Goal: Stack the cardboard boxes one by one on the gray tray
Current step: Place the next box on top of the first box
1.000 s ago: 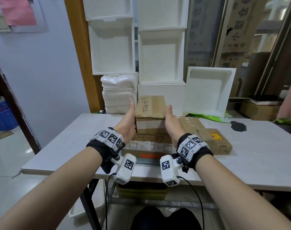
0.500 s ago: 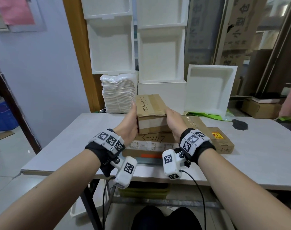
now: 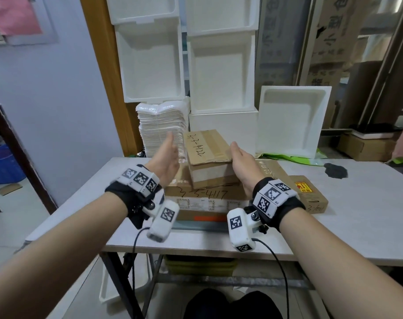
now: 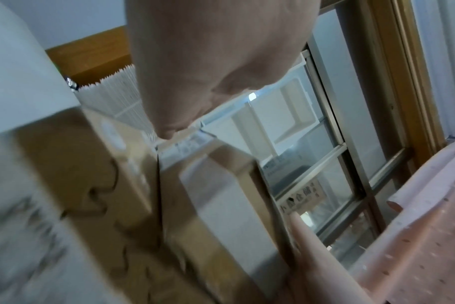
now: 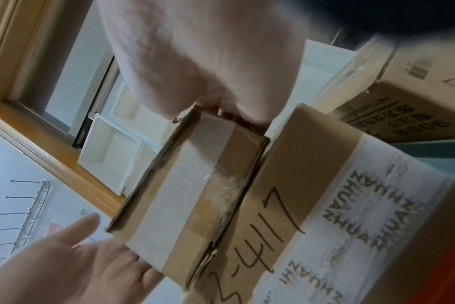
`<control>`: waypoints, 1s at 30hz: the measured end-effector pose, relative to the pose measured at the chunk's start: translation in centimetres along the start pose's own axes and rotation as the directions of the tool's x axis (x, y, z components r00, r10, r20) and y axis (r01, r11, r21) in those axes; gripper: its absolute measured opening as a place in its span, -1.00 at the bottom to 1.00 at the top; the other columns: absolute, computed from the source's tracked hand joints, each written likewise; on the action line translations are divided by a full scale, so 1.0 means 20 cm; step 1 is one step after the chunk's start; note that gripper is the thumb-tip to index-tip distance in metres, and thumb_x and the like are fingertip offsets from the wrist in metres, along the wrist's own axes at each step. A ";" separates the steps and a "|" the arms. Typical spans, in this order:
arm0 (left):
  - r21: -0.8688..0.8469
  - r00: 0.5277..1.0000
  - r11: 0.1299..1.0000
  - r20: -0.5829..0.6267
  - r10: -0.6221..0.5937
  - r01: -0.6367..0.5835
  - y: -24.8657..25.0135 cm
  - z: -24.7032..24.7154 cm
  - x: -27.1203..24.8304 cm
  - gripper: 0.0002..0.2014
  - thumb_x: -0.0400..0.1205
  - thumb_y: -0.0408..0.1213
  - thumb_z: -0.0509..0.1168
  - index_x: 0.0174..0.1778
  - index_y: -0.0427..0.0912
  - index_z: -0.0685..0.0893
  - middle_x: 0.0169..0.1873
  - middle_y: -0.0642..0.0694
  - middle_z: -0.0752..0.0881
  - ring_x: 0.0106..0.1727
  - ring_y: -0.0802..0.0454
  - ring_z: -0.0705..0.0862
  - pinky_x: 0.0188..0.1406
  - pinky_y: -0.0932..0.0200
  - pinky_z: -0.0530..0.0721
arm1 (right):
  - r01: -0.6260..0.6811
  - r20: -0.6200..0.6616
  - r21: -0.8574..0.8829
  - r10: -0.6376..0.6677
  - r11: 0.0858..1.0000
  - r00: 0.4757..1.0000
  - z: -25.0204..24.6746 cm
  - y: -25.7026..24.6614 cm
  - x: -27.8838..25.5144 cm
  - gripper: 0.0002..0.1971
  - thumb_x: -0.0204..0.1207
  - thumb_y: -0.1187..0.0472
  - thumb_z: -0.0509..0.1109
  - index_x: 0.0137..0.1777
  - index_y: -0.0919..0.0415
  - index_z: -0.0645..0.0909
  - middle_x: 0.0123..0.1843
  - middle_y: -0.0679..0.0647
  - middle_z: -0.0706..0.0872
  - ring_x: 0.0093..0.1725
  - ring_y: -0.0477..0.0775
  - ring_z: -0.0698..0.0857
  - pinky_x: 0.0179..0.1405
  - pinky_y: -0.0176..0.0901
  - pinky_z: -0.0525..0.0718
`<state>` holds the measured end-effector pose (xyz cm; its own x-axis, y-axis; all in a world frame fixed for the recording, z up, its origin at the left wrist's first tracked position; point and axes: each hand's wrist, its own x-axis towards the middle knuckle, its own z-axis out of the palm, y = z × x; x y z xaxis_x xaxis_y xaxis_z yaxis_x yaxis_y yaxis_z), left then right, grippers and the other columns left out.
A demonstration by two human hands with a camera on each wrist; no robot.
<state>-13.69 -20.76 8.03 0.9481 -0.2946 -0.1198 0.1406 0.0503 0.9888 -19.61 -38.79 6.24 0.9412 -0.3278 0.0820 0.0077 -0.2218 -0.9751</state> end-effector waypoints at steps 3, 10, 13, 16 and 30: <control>-0.023 1.000 1.000 -0.028 -0.007 0.006 0.07 -0.06 0.14 -0.14 0.68 0.35 -0.18 0.73 -0.25 -0.08 0.73 -0.19 -0.02 0.74 -0.09 -0.01 0.71 -0.04 -0.02 | 0.034 0.032 0.025 -0.035 0.999 0.999 0.00 0.03 0.03 -0.47 0.76 -0.11 -0.05 0.57 0.15 0.42 0.46 -0.03 0.55 0.49 0.04 0.45 0.37 -0.16 0.31; 0.015 0.999 0.999 -0.005 -0.034 0.034 0.12 -0.07 0.34 -0.14 0.69 0.34 -0.19 0.73 -0.26 -0.07 0.73 -0.19 0.01 0.74 -0.08 0.00 0.71 -0.05 -0.04 | 0.132 0.036 -0.031 -0.131 0.991 0.991 0.03 0.14 0.12 -0.64 0.66 -0.01 -0.02 -0.21 0.19 0.46 -0.18 0.03 0.62 -0.09 0.10 0.58 -0.01 -0.02 0.51; -0.024 0.999 0.998 0.007 -0.049 0.050 0.11 -0.08 0.43 -0.11 0.66 0.37 -0.18 0.72 -0.28 0.09 0.68 -0.22 0.25 0.70 -0.13 0.21 0.70 -0.11 0.09 | 0.165 0.028 -0.052 -0.163 0.985 0.986 0.02 0.16 0.12 -0.65 0.66 -0.01 -0.02 -0.30 0.13 0.37 -0.29 0.01 0.51 -0.18 0.12 0.51 -0.08 0.02 0.48; -0.045 0.999 0.998 0.005 -0.032 0.032 0.10 -0.05 0.45 -0.17 0.71 0.30 -0.23 0.59 -0.35 0.37 0.45 -0.28 0.58 0.49 -0.16 0.53 0.54 -0.06 0.41 | 0.168 0.020 -0.035 -0.168 0.985 0.986 0.02 0.16 0.12 -0.65 0.70 0.07 0.00 -0.37 0.04 0.24 -0.37 -0.08 0.35 -0.30 0.01 0.35 -0.20 -0.04 0.35; -0.149 0.998 0.989 0.059 0.030 -0.021 0.08 -0.20 0.32 -0.24 0.72 0.29 -0.14 0.57 -0.25 0.43 0.41 -0.13 0.62 0.41 0.00 0.58 0.47 0.09 0.47 | 0.125 -0.121 0.057 -0.118 0.990 0.986 0.00 0.05 0.21 -0.45 0.76 -0.14 -0.09 0.52 0.11 0.51 0.48 -0.04 0.61 0.45 -0.07 0.52 0.50 -0.12 0.36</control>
<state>-6.20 -18.80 8.54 0.9336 -0.3483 -0.0846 0.1614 0.1979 0.9668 -15.68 -40.45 5.69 0.8859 -0.4082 0.2205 0.1449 -0.2081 -0.9673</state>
